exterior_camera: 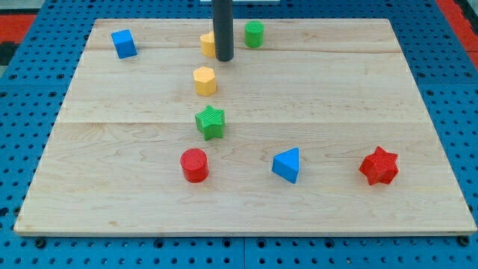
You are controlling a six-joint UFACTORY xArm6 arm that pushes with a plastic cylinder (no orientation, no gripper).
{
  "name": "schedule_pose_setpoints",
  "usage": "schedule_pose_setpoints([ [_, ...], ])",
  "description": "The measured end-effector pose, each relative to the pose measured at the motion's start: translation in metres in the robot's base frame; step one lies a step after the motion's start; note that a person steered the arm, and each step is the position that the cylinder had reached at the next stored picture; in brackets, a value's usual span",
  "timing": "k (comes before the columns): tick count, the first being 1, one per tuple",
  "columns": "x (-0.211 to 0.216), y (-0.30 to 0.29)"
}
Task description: Move red star to the top right of the board
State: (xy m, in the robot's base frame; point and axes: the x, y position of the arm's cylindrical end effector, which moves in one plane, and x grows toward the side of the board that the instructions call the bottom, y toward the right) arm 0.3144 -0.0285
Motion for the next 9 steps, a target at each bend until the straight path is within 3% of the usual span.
schedule_pose_setpoints([
  [1,0.052,0.054],
  [2,0.099,0.057],
  [3,0.139,0.128],
  [4,0.146,0.241],
  [5,0.188,0.301],
  [7,0.255,0.229],
  [8,0.218,0.22],
  [9,0.208,0.209],
])
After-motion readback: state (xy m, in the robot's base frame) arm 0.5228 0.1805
